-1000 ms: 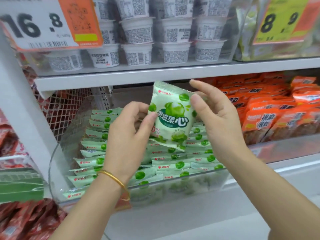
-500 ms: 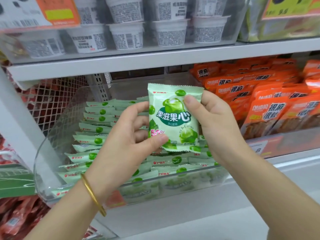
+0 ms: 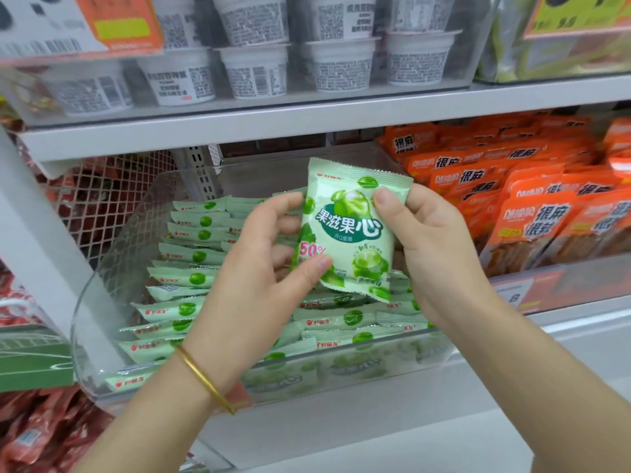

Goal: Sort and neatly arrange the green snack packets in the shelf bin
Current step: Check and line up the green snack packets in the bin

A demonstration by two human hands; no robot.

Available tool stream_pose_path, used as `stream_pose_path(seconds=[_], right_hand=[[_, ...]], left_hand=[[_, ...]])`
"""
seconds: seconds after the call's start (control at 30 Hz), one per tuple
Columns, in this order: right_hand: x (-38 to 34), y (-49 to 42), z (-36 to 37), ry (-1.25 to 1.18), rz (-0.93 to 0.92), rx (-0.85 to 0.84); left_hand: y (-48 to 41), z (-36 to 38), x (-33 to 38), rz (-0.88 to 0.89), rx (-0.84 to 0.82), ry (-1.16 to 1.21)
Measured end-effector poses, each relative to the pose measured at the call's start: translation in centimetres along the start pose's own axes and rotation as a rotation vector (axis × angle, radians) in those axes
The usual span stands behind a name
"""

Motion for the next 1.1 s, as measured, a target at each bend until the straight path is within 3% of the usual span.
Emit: stream_pose_path(seconds=[0.1, 0.17, 0.37, 0.57, 0.7, 0.83, 1.1], right_hand=[[0.0, 0.1, 0.0, 0.011, -0.009, 0.012], [-0.3, 0.2, 0.4, 0.007, -0.023, -0.037], [-0.8, 0.8, 1.6, -0.081, -0.046, -0.236], [-1.2, 0.6, -0.1, 0.197, -0.094, -0.076], [-1.3, 0.6, -0.1, 0.147, -0.099, -0.118], [-1.1, 0.6, 0.1, 0.076, -0.094, -0.095], [-1.0, 0.4, 0.1, 0.017, -0.056, -0.071]], left_hand=[[0.1, -0.3, 0.4, 0.095, 0.125, -0.527], [0.1, -0.5, 0.3, 0.082, 0.13, -0.639], [-0.1, 0.2, 0.8, -0.027, -0.001, -0.263], [-0.3, -0.1, 0.2, -0.119, -0.02, 0.134], [-0.5, 0.3, 0.2, -0.081, -0.101, 0.35], [-0.5, 0.8, 0.3, -0.025, -0.19, 0.359], [-0.6, 0.7, 0.4, -0.015, -0.185, 0.319]])
Point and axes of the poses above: each hand's wrist, its own y-axis away from the middle knuckle, its own z-axis out of the palm, x = y × z, the point moved 3 cm from there along -y, towards the middle knuckle, and after that the axes turned 13 degrees about -x, right-handed, at the moved point
